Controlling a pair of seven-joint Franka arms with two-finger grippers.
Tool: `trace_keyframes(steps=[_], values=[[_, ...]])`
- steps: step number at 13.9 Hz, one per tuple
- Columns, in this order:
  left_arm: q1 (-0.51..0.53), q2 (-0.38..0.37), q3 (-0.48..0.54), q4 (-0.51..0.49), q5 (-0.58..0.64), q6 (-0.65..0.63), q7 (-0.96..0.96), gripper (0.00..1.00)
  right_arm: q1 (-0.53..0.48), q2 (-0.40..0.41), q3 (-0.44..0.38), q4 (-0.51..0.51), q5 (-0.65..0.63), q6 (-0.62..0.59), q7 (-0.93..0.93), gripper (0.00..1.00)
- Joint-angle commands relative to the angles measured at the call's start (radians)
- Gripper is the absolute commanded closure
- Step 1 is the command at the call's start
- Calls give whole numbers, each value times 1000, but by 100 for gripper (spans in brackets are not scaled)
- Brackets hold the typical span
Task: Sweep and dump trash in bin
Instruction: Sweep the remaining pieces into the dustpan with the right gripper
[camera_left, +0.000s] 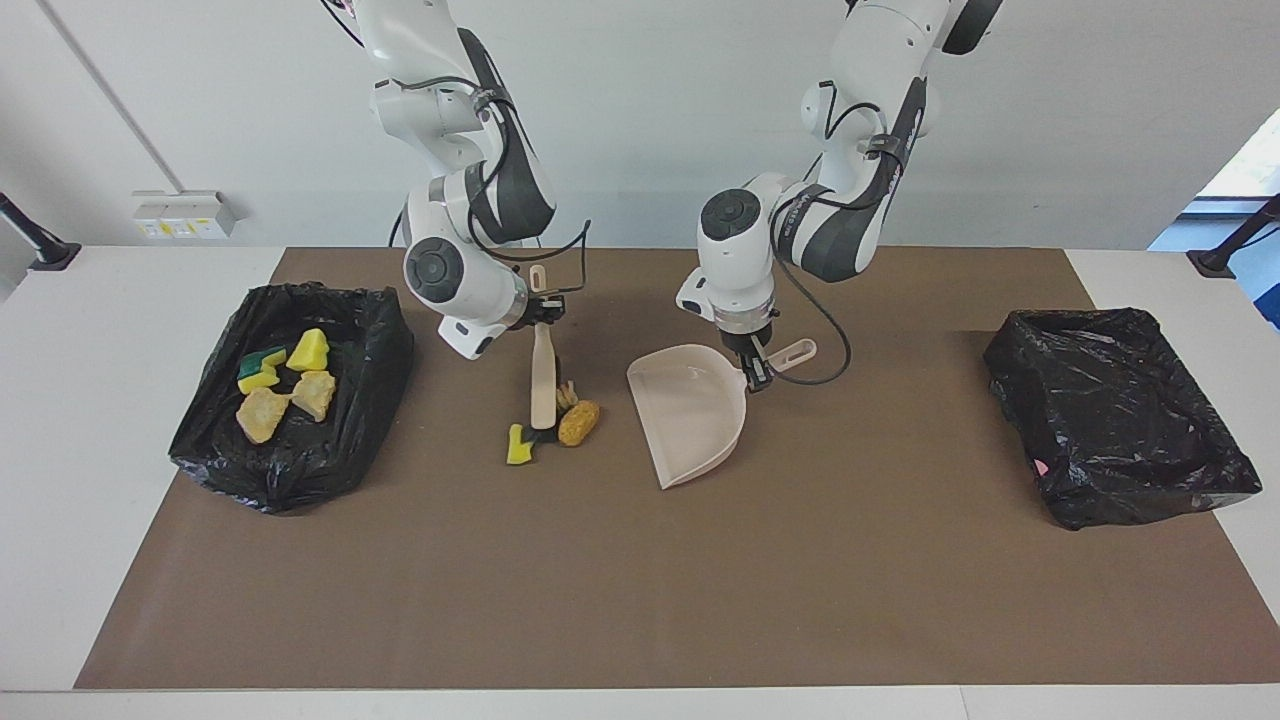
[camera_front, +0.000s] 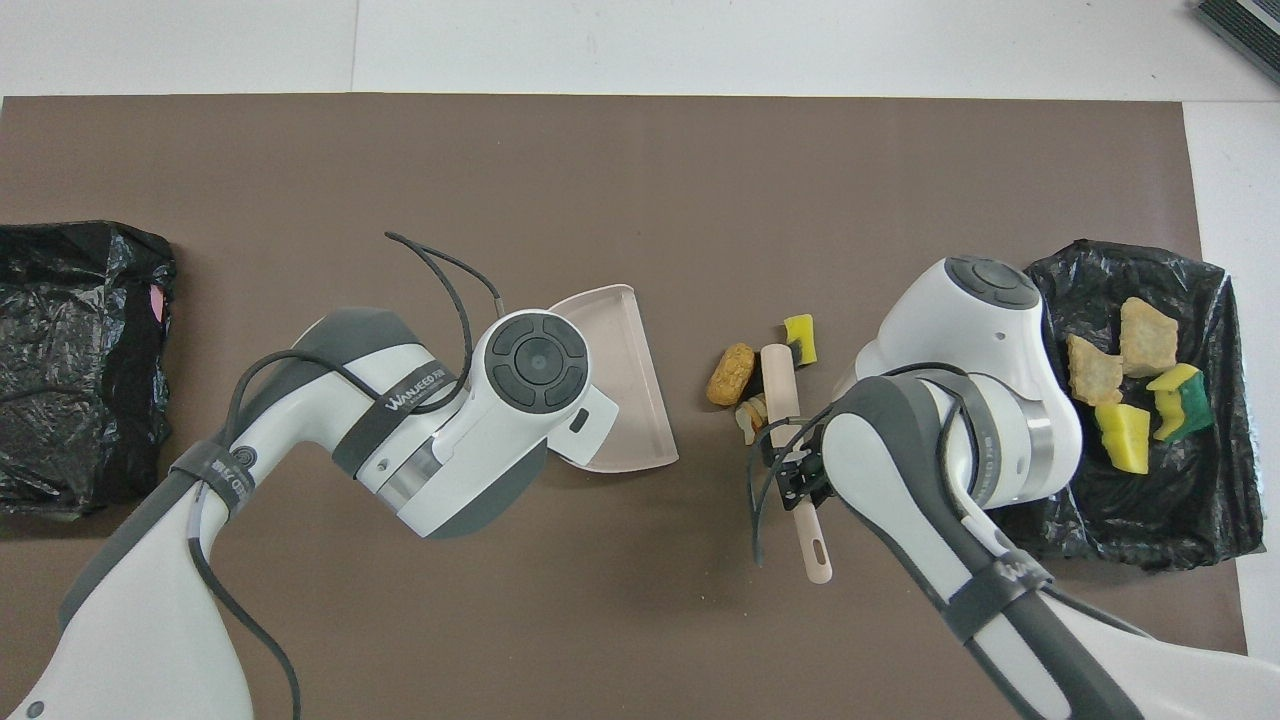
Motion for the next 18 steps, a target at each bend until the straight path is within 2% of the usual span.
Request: trace_keyframes(steps=[1,6,9,12,14,15,17,18], values=[[0,-40,4,-51,8,16,16,100,52,25,4,20,71,9,-3,100],[0,-40,3,-54,7,19,18,100,97,44,4,84,322,-11,-48,100],[8,-38,3,-61,5,33,30,100,63,49,1,163,337,-74,-46,100],[11,-40,3,-83,5,77,59,100,-18,45,1,238,323,-189,-48,100],[12,-40,4,-86,5,90,165,100,-38,14,-5,250,259,-230,-56,100],[12,-40,4,-89,5,90,168,100,-35,3,-2,231,157,-223,-68,100],[11,-40,4,-98,5,93,170,100,11,-85,0,73,-95,-121,-88,100],[11,-43,4,-103,5,93,171,100,12,-122,-2,-3,-161,-83,-117,100]])
